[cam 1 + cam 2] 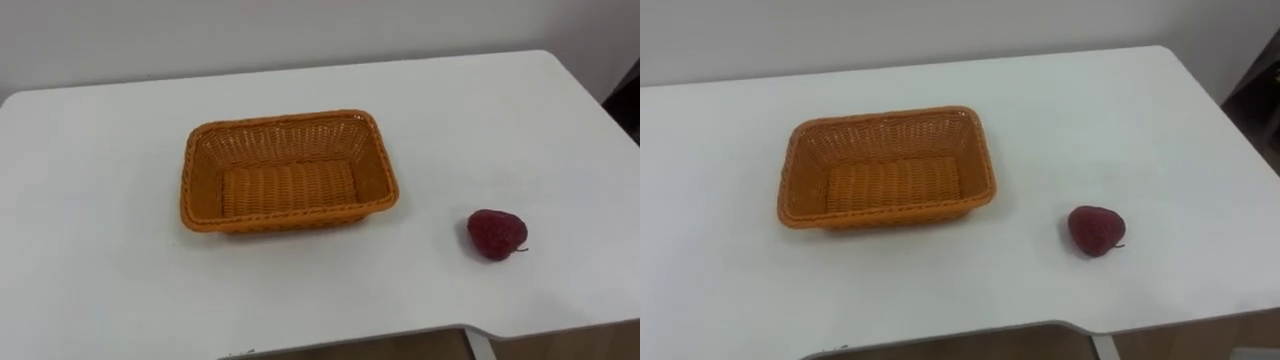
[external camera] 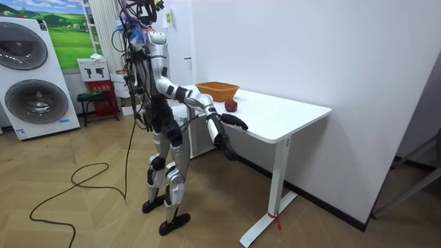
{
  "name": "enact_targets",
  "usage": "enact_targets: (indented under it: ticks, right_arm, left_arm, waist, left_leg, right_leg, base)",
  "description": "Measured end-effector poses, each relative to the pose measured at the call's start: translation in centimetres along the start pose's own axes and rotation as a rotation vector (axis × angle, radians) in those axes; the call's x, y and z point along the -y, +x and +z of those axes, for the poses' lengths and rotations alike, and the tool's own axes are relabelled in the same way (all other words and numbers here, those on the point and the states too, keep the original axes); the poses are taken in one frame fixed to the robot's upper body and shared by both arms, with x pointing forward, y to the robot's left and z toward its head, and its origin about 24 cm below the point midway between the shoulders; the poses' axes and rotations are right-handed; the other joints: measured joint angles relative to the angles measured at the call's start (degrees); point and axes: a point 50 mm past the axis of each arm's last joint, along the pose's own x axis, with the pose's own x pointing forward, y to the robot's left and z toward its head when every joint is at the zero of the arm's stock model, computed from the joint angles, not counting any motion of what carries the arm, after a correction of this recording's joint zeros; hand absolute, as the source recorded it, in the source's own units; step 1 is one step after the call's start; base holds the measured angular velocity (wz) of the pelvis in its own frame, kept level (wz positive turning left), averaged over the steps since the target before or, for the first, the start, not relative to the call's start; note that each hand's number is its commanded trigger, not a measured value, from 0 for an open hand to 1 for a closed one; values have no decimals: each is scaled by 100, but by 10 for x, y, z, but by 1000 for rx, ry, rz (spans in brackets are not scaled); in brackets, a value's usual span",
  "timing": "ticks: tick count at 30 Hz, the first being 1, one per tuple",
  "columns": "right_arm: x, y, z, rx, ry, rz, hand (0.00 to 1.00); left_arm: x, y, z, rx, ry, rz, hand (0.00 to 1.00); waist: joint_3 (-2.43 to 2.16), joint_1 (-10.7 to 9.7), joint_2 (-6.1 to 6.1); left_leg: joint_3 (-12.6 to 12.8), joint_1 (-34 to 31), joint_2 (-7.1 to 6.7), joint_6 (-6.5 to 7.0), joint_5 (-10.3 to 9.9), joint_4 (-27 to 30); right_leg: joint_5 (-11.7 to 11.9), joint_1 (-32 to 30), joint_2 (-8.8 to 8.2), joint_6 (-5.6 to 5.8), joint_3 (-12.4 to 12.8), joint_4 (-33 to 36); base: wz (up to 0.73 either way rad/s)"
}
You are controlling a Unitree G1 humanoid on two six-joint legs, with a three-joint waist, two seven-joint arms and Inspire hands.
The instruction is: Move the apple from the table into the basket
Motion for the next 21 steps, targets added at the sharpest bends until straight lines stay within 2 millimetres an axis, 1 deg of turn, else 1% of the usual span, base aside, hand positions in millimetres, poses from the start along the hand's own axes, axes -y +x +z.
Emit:
enact_targets:
  ticks: [2,3,4,5,6,8,9,11,13,14,15,17,21]
  right_arm:
    - [-9,-10,17,191,-58,33,0]
    - [-12,-13,21,232,-65,43,0]
    - [-16,-19,27,311,-78,62,0]
    - [-20,-27,32,381,-91,86,0]
    - [-23,-31,35,428,-100,100,0]
    - [-33,-50,45,576,-113,176,0]
    - [-35,-55,46,601,-113,200,0]
    - [-44,-71,42,653,-128,303,0]
    - [-47,-78,35,670,-174,386,0]
    - [-48,-83,29,664,-208,448,0]
    - [-49,-85,26,656,-221,483,0]
    - [-55,-94,16,610,-257,615,0]
    - [-59,-103,4,568,-309,760,0]
  left_arm:
    - [2,-1,-3,-8,23,-9,0]
    - [3,-1,-3,-6,33,-12,0]
    - [5,-1,-2,-1,53,-20,0]
    - [6,-1,-2,3,67,-26,0]
    - [8,-1,-1,6,75,-30,0]
    - [11,0,4,21,87,-41,0]
    - [12,0,5,27,90,-44,0]
    - [15,0,8,46,107,-59,0]
    - [18,-1,8,59,118,-71,0]
    - [19,-1,8,59,123,-79,0]
    - [19,-1,7,57,123,-82,0]
    - [19,-1,7,57,124,-93,0]
    - [20,-1,6,62,124,-106,0]
  waist:
    - [-1,11,-10]
    - [-8,21,13]
    - [-10,31,19]
    - [-11,83,23]
    - [-7,96,30]
    - [-2,166,70]
    - [-1,177,78]
    - [-1,228,84]
    - [0,288,84]
    - [0,319,78]
    - [-1,322,78]
    - [6,322,86]
    - [-4,325,113]
  left_leg:
    - [-26,9,2,0,0,3]
    - [-34,6,4,0,0,6]
    - [-53,-8,5,0,0,7]
    - [-56,-19,5,0,0,13]
    - [-51,-29,6,0,0,25]
    - [-46,-64,15,0,0,39]
    - [-40,-61,21,0,0,38]
    - [-40,-43,30,-1,1,37]
    - [-25,-7,38,-1,2,35]
    - [-12,13,44,-2,1,35]
    - [-11,17,44,-1,1,33]
    - [-8,17,47,-2,1,28]
    - [-7,-48,60,-2,2,32]
  right_leg:
    - [16,5,-2,-2,-25,-45]
    - [25,10,0,-2,-29,-52]
    - [32,10,0,-2,-48,-64]
    - [33,-3,1,-2,-50,-59]
    - [33,-10,1,-2,-46,-53]
    - [45,-48,6,-8,-49,-55]
    - [57,-49,12,-11,-47,-59]
    - [64,-40,26,-19,-35,-57]
    - [67,-15,31,-23,-31,-60]
    - [68,2,33,-24,-34,-61]
    - [69,4,34,-25,-34,-62]
    - [83,3,34,-28,-38,-76]
    - [147,-7,46,-26,-43,-170]
  base:
    - [5]
    - [3]
    - [4]
    - [3]
    - [0]
    - [0]
    - [-4]
    - [0]
    - [-4]
    - [-3]
    - [0]
    - [0]
    - [0]
